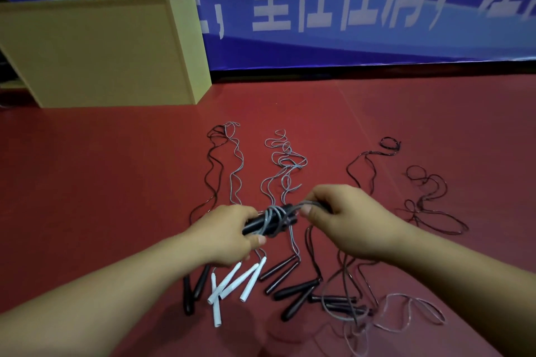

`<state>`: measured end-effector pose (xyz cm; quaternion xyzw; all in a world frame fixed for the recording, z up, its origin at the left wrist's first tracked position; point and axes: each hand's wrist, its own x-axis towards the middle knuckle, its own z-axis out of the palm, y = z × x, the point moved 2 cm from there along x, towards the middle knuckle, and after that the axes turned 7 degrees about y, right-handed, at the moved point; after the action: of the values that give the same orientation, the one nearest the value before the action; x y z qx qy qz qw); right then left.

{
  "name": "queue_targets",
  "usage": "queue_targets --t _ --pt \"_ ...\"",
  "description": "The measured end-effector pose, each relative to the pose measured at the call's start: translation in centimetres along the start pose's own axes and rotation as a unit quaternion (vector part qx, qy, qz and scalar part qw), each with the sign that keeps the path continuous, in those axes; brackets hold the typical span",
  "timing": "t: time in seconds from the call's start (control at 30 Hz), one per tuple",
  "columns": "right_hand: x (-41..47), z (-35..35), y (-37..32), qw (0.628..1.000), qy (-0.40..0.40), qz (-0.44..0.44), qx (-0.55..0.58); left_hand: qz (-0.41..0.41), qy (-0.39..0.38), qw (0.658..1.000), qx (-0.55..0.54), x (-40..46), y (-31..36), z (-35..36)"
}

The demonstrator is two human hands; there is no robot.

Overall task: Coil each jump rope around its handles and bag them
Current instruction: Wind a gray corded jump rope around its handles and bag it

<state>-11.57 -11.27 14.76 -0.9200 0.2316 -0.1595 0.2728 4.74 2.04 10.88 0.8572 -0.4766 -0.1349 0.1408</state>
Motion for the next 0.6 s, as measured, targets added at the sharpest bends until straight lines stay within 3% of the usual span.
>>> queue_targets --t 0.13,0.3,0.47,0.6 --pt "0.4 -0.2 0.4 0.998 0.051 0.007 -0.025 0.107 -0.057 0.990 0.077 -1.1 2.3 -0.1" --pt "0.4 -0.4 1.7 0.997 0.018 0.041 -0.064 0.190 -0.080 0.974 0.098 -2.4 4.5 0.2" --pt "0.8 -1.4 2.8 0.995 0.030 0.090 -0.015 0.195 -0.074 0.975 0.074 -2.4 4.7 0.1" --pt "1.1 -1.9 3.3 0.993 0.056 0.106 0.019 0.176 -0.111 0.977 -0.042 -2.6 4.4 0.2"
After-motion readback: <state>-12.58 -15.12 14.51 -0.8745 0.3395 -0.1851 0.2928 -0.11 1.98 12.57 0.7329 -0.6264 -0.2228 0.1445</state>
